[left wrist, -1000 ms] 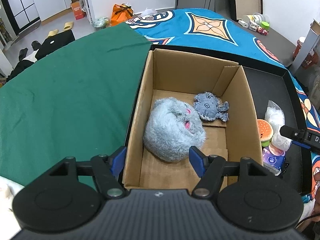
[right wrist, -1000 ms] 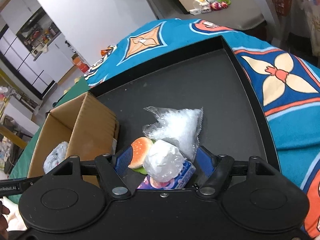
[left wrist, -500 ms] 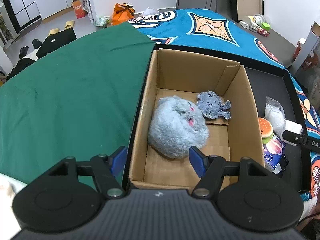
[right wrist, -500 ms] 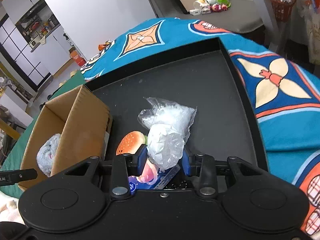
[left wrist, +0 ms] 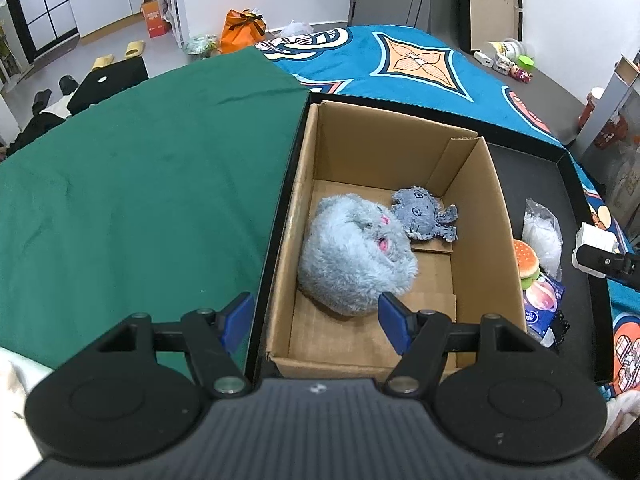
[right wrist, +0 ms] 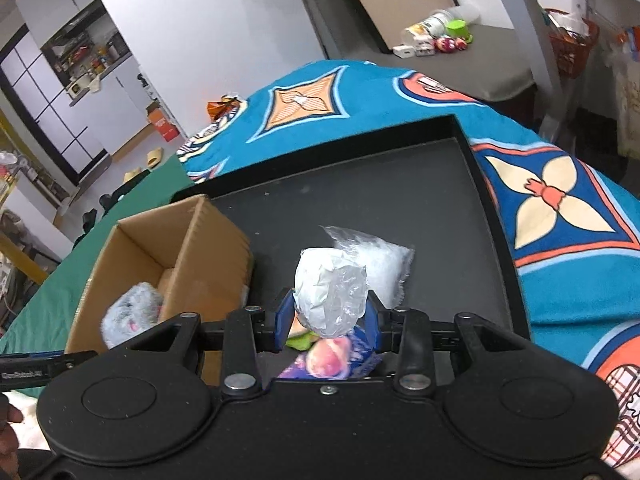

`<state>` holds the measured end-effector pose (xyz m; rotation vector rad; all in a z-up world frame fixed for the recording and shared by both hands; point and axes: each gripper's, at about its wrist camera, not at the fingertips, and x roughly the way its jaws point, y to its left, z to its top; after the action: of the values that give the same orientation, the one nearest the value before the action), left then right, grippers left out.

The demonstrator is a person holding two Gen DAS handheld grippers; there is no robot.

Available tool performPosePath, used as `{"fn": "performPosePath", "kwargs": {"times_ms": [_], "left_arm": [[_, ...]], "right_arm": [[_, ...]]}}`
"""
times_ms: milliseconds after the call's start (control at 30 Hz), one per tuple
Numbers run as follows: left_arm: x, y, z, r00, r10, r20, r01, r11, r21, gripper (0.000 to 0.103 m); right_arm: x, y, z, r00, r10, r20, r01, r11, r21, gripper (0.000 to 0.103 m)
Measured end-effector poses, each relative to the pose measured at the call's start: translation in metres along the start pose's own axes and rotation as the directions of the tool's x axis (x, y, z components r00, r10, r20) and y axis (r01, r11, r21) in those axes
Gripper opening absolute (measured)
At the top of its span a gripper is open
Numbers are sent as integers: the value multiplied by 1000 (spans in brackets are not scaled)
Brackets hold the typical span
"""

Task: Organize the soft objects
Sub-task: 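Carry the white cloth item with the right gripper and drop it into the box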

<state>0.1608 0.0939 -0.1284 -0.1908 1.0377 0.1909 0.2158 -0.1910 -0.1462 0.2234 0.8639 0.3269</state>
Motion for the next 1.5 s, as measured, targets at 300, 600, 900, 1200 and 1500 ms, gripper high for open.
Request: {"fn": "performPosePath", "kwargs": {"times_ms": [300, 600, 900, 1200, 1500], "left_arm": [[-6, 11, 0, 1000, -6, 15, 6, 1000, -13, 67], [-5, 20, 0, 1000, -18, 17, 18, 999, -32, 67], [-6, 21, -3, 996, -71, 52, 74, 996, -44, 64], [2, 25, -6, 992, -113, 62, 117, 991, -62, 46], [7, 36, -9, 991, -114, 70, 120, 988, -93, 21]], "right_arm": [[-11, 29, 8, 999, 34, 29, -33, 999, -39, 36], [-20, 58, 19, 995, 73, 62, -67, 994, -88, 37], [-22, 85, 23, 993, 94, 68, -84, 987, -135, 37], [-14, 108, 22, 993, 110, 47, -99, 979, -181, 37], [-1, 127, 16, 992, 126, 12, -121, 970, -211, 38]]}}
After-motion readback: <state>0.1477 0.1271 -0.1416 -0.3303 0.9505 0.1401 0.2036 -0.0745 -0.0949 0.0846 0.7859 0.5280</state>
